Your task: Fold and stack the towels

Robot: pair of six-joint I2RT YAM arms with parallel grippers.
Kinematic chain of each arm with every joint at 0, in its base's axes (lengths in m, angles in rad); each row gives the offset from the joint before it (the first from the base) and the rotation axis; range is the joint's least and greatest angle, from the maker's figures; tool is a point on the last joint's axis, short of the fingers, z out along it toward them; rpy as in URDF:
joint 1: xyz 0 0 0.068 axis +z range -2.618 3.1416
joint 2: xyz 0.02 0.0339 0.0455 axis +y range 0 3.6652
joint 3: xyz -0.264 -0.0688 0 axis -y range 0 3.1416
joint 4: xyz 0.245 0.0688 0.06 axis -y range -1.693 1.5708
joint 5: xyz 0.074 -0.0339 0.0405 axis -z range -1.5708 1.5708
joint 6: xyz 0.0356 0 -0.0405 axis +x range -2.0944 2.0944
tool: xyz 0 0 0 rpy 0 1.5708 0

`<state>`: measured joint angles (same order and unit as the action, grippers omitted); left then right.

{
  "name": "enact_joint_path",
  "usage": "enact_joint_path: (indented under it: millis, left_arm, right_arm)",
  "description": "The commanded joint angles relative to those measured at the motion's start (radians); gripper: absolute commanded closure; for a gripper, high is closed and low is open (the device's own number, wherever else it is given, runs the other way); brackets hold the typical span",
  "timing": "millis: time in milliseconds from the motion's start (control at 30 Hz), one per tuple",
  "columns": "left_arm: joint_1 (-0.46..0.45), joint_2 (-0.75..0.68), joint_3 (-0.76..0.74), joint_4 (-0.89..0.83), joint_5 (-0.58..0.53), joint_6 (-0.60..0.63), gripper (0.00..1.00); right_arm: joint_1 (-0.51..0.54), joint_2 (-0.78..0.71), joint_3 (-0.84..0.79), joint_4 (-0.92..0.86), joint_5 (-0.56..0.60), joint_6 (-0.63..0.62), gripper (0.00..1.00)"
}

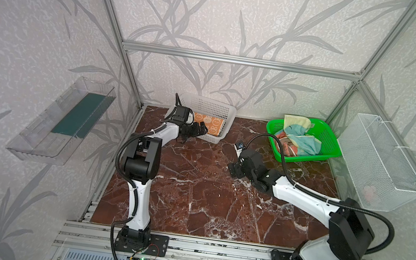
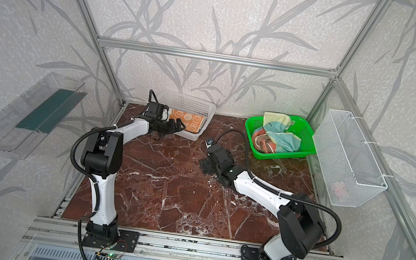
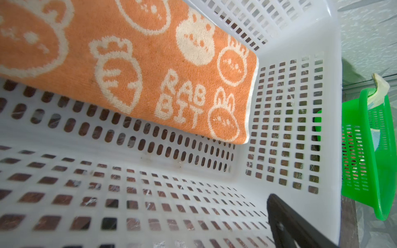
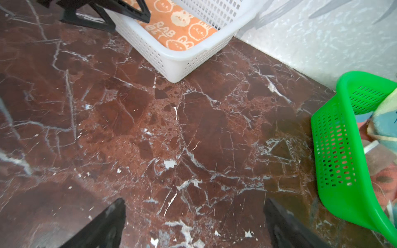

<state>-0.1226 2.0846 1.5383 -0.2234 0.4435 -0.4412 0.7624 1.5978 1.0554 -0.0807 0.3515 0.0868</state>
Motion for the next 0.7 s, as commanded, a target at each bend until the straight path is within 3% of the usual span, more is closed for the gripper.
enact_joint_path:
  millis: [0, 233, 667]
  left_arm:
    - [-0.009, -0.083, -0.037, 0.092, 0.016, 0.104, 0.01]
    - [-0.016, -0.286, -0.209, 0.088, 0.023, 0.175, 0.01]
    - [-0.047, -0.569, -0.461, 0.17, 0.006, 0.177, 0.01]
  right_arm:
    - [-0.029, 0.092, 0.098, -0.031, 0.077, 0.035, 0.01]
    - [-0.096, 0.309, 0.296, -0.031, 0.088, 0.054, 0.01]
    - [-0.195, 0.678, 0.753, -0.121, 0.088, 0.007, 0.01]
